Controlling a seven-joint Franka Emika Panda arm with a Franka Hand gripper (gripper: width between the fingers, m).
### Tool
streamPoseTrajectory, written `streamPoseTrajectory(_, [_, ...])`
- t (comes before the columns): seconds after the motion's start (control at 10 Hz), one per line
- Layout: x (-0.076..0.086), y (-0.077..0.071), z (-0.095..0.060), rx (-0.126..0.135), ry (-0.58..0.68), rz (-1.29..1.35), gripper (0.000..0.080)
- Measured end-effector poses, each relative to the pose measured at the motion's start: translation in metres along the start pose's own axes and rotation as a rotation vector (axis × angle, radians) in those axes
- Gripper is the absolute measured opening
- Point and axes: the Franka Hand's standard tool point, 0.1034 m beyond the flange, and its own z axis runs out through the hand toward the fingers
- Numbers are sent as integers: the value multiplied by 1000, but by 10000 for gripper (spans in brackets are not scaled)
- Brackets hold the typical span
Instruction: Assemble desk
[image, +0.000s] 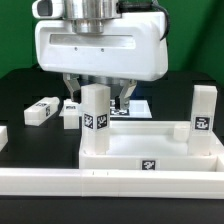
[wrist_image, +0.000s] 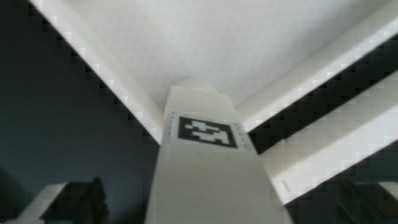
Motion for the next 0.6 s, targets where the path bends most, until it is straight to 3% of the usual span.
streamPoseTrajectory(0.6, [1, 2, 0, -5, 0, -466, 649])
